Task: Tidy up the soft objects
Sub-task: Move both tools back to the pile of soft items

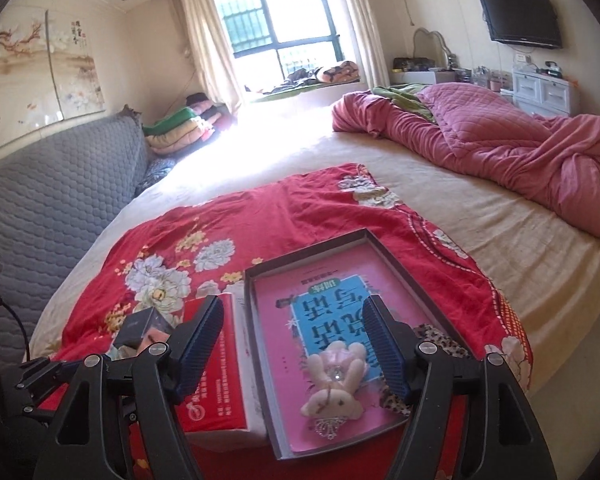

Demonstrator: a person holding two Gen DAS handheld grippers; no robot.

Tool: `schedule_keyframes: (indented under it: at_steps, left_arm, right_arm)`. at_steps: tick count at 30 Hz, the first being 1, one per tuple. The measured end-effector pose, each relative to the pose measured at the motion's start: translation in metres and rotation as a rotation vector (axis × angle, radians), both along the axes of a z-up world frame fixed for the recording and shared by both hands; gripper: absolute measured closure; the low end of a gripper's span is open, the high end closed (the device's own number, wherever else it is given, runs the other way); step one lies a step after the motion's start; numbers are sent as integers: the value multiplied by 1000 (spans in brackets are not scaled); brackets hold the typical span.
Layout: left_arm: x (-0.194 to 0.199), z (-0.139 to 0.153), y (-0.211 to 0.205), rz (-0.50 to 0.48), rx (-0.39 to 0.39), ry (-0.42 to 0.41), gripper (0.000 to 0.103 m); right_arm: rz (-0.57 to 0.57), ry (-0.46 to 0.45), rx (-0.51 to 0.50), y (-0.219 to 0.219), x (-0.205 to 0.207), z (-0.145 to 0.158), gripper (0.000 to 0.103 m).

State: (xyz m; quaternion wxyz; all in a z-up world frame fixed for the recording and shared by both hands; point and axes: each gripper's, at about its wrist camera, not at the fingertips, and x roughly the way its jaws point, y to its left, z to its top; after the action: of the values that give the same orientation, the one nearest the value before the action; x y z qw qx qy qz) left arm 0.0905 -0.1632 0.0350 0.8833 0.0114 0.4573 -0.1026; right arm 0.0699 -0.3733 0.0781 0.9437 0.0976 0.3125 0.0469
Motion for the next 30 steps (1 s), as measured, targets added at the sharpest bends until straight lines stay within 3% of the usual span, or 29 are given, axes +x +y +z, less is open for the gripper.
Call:
schedule_keyframes:
  at_steps: [3,13,30]
  left_arm:
    - [-9,6,24,68,41,-53,25]
    - [-27,16,94,205,-5,-61,25]
    - [-52,24,172,331,-45,-76,25]
  right_arm:
    - [53,-5,-21,25,-4,4,30]
    - [195,-19,-61,92,-18,17,28]
    - [339,-46,-136,165,-39,36,27]
